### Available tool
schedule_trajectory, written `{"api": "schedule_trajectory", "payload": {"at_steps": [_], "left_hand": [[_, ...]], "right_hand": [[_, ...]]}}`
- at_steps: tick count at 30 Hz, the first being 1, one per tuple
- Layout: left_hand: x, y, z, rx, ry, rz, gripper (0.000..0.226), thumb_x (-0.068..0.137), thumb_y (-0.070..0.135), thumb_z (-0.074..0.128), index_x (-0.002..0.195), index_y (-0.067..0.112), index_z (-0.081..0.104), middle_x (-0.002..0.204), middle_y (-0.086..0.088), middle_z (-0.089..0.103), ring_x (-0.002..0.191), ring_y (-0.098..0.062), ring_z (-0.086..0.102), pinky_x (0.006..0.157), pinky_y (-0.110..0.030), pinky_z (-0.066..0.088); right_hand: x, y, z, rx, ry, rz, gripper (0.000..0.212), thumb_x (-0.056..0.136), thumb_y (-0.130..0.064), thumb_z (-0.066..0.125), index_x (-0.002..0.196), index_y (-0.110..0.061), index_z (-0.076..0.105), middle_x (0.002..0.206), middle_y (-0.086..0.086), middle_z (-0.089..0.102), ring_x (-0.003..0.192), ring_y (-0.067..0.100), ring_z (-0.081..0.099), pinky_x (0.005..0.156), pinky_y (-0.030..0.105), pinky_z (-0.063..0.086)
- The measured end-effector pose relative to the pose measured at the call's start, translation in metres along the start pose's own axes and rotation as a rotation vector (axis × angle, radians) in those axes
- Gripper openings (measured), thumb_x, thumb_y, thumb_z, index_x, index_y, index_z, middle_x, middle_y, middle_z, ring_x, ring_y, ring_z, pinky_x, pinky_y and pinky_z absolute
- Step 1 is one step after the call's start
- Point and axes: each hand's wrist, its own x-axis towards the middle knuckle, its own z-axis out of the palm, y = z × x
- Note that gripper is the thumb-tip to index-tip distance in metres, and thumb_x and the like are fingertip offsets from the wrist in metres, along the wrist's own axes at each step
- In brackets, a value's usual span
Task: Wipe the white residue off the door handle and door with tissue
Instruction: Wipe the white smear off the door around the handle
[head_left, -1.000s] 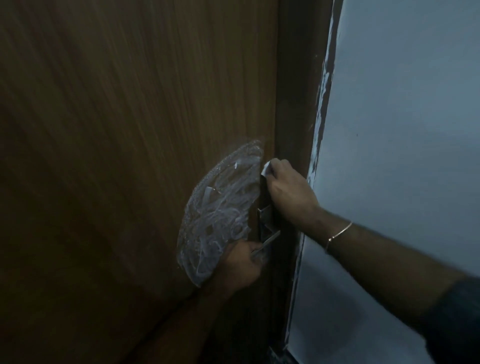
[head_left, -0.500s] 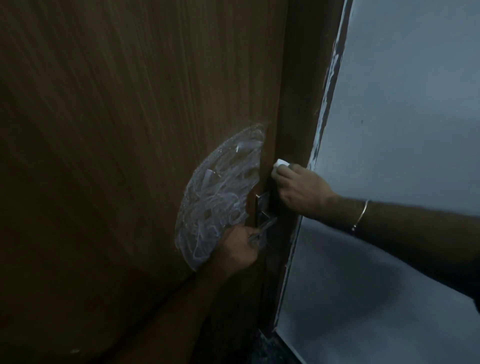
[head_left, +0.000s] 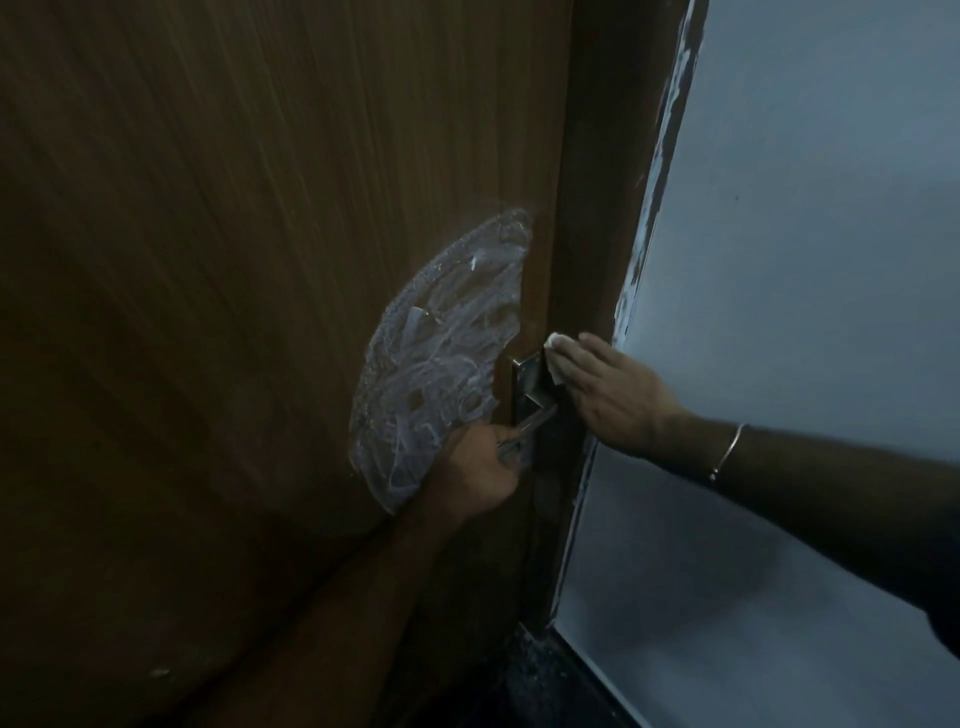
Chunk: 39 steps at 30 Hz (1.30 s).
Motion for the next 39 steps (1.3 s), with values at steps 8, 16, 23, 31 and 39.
{"api": "schedule_trajectory", "payload": {"at_steps": [8, 16, 23, 31, 39], "left_hand": [[-0.003, -0.002, 0.002, 0.011, 0.045, 0.022, 0.032, 0.094, 0.018, 0.060, 0.125, 0.027, 0.061, 0.091, 0.011, 0.059, 0.070, -0.004, 0.059, 0.048, -0.011, 0.038], [-0.003, -0.003, 0.002, 0.015, 0.056, 0.050, 0.037, 0.094, 0.020, 0.061, 0.131, 0.025, 0.059, 0.122, 0.003, 0.059, 0.090, -0.008, 0.061, 0.063, -0.017, 0.048], [-0.002, -0.006, 0.003, 0.013, 0.067, 0.054, 0.033, 0.094, 0.020, 0.061, 0.126, 0.027, 0.061, 0.112, 0.008, 0.056, 0.085, -0.005, 0.059, 0.063, -0.017, 0.048], [-0.003, -0.002, 0.002, 0.013, 0.054, 0.040, 0.038, 0.094, 0.018, 0.060, 0.130, 0.028, 0.059, 0.118, 0.003, 0.059, 0.090, -0.008, 0.062, 0.069, -0.022, 0.053], [-0.005, 0.001, 0.000, -0.034, 0.028, 0.016, 0.034, 0.096, 0.019, 0.058, 0.127, 0.032, 0.060, 0.091, 0.015, 0.057, 0.068, -0.003, 0.060, 0.043, -0.004, 0.039]], "right_hand": [[0.005, -0.005, 0.009, 0.012, 0.170, 0.147, 0.058, 0.100, -0.034, 0.025, 0.147, 0.000, 0.028, 0.161, 0.020, 0.015, 0.151, 0.035, 0.002, 0.121, 0.048, -0.009], [-0.004, -0.017, 0.033, -0.041, 0.021, 0.022, 0.064, 0.093, -0.034, 0.026, 0.148, -0.006, 0.009, 0.161, 0.019, -0.003, 0.149, 0.034, -0.012, 0.117, 0.050, -0.018], [-0.007, -0.051, 0.064, -0.091, -0.007, 0.002, 0.061, 0.094, -0.028, 0.035, 0.148, -0.003, 0.022, 0.161, 0.023, 0.003, 0.149, 0.040, -0.010, 0.116, 0.054, -0.018], [-0.006, -0.060, 0.080, -0.077, -0.011, -0.060, 0.058, 0.086, -0.022, 0.033, 0.136, -0.001, 0.011, 0.159, 0.018, 0.009, 0.147, 0.038, -0.012, 0.118, 0.054, -0.015], [-0.006, -0.128, 0.110, -0.115, -0.213, -0.066, 0.068, 0.092, -0.025, 0.037, 0.146, -0.001, 0.004, 0.160, 0.023, -0.005, 0.148, 0.042, -0.011, 0.106, 0.060, -0.026]]}}
